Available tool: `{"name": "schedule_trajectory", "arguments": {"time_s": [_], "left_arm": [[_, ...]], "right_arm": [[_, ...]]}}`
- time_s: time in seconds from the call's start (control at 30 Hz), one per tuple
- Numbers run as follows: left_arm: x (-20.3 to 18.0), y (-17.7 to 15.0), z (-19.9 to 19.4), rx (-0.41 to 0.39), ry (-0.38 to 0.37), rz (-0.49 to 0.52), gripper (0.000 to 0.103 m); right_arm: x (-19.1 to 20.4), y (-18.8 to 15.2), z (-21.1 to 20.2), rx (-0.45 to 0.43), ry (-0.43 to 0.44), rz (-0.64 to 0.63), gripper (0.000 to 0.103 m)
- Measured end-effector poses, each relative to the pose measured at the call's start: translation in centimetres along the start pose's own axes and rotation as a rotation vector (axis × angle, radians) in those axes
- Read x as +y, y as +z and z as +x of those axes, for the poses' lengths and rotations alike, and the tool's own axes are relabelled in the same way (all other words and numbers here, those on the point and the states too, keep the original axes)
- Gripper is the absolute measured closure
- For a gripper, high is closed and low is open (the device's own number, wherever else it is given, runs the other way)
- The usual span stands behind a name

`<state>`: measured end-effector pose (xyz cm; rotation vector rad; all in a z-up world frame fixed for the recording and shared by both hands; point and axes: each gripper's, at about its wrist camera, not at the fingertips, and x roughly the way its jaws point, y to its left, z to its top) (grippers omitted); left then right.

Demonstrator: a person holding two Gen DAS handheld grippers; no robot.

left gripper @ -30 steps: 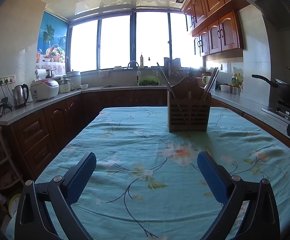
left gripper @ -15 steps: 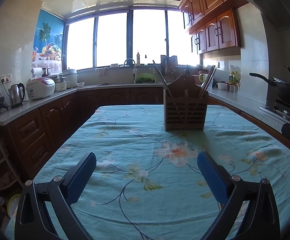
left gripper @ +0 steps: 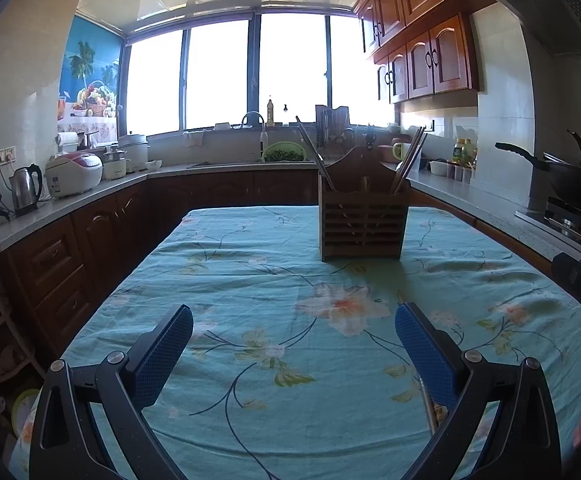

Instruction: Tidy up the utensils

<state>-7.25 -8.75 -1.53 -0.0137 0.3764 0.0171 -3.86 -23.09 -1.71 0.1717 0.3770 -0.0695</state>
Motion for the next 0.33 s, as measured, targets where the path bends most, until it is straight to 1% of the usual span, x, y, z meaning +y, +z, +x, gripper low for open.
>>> {"name": "schedule_trajectory", "arguments": {"time_s": [0.33], "left_arm": [[-0.6,0.3,0.1,0.013,-0.015,0.001,0.001]], "right_arm": [[0.4,0.2,1.4,0.054,0.034,0.015,0.000]]}}
